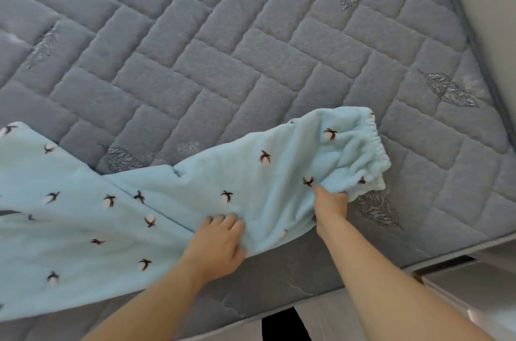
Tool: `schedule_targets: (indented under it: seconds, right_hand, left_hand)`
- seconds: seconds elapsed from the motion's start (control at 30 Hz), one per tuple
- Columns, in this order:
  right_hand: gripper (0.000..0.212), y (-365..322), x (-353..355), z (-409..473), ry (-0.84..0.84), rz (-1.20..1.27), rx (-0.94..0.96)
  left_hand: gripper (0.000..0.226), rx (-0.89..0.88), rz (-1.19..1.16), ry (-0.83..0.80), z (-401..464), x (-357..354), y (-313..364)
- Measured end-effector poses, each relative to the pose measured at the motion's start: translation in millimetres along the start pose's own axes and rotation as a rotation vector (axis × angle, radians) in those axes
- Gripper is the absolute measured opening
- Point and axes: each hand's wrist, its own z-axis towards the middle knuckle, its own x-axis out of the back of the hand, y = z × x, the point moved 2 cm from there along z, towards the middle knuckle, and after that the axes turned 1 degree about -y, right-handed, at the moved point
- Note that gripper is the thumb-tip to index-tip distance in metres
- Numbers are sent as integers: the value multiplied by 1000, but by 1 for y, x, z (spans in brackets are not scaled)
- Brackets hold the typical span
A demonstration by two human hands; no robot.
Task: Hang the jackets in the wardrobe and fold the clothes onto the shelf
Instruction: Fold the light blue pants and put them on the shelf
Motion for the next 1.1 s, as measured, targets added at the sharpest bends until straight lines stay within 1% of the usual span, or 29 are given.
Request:
schedule_targets:
  seconds: [0.03,0.1,0.17,0.2,0.27,0.3,0.33,0.37,0.4,0.43,0.47,0.53,0.57,0.6,0.63,0.67,0.7,0.73,0.77,0.8,0.83,0.87,0.9,0.93,0.97,1.0,1.03,1.07,1.1]
  right_hand:
    - [41,11,-7,-4,23,-29,-39]
    - [39,20,0,-7,154,-32,-94]
    - [39,22,13,-6,239,-41,-127]
    - [39,22,16,-9,281,-86,-115]
    - [43,23,4,-39,463,-207,-83]
    - [47,24,-13,-63,555,-315,13]
    - [52,29,-35,-88,574,-432,181]
    - [56,36,-61,-112,513,-545,404]
    - [58,47,-88,-134,399,-650,630]
    - [56,59,-115,-157,263,-761,811]
    - [51,71,-141,-179,128,-890,954]
    - [34,94,-191,-215,-146,-1233,1142]
    - [29,104,-212,-228,-289,-1391,1166]
    - [27,113,-229,-240,-440,-1506,1096]
    - [27,120,-243,-249,-567,-1591,982]
    - [26,126,-252,-257,-641,-1675,883]
    - [26,130,-260,-265,-671,-1763,830]
    - [25,134,-267,-272,-677,-1853,826]
    - [24,136,-272,-277,-676,-1924,842]
    - [22,138,-281,-284,-684,-1959,865]
    - [21,142,-292,-293,-702,-1966,889]
    - [22,147,-304,-302,-723,-1955,930]
    - [26,152,-315,-310,-741,-1944,977]
    - [34,159,-326,-317,-764,-1951,1018]
    - [45,168,-335,-325,-778,-1988,1040]
    - [55,178,-342,-332,-777,-2052,1058]
    - [56,189,-347,-336,-759,-2128,1092]
    - [48,199,-353,-340,-729,-2180,1164]
    - [35,206,-356,-344,-695,-2208,1241]
  left_hand:
    - [36,46,47,54,-7,4,-19]
    - [47,114,128,83,-22,11,-62]
    - [55,127,195,43,-39,14,-98]
    - [59,131,218,18,-47,15,-111]
    - [67,160,238,-25,-65,15,-129]
    - [71,189,243,-40,-73,15,-136]
    - [74,229,249,-60,-81,17,-141]
    - [74,274,259,-88,-91,17,-146]
    - [70,325,271,-120,-101,17,-151]
    - [62,389,286,-151,-112,17,-157]
    - [52,467,304,-175,-124,19,-163]
    - [32,628,334,-239,-152,21,-182]
    - [29,692,308,-305,-167,19,-193]
    - [30,720,253,-389,-183,15,-203]
    - [32,699,176,-458,-197,6,-213]
    - [35,675,67,-521,-211,-2,-223]
    - [38,679,-81,-565,-225,-5,-232]
    - [39,741,-253,-547,-239,-8,-245]
    - [38,842,-417,-431,-250,-8,-261]
    - [36,952,-552,-244,-263,-6,-280]
    - [41,1066,-646,-23,-275,-4,-299]
    - [51,1146,-730,155,-282,-2,-316]
    - [64,1176,-844,266,-282,0,-330]
    - [77,1174,-986,331,-278,3,-340]
    - [88,1169,-1113,363,-270,4,-349]
    - [93,1161,-1209,390,-262,3,-356]
    - [91,1166,-1299,424,-255,1,-363]
    - [83,1183,-1396,483,-250,-3,-370]
    - [70,1222,-1544,561,-250,-8,-376]
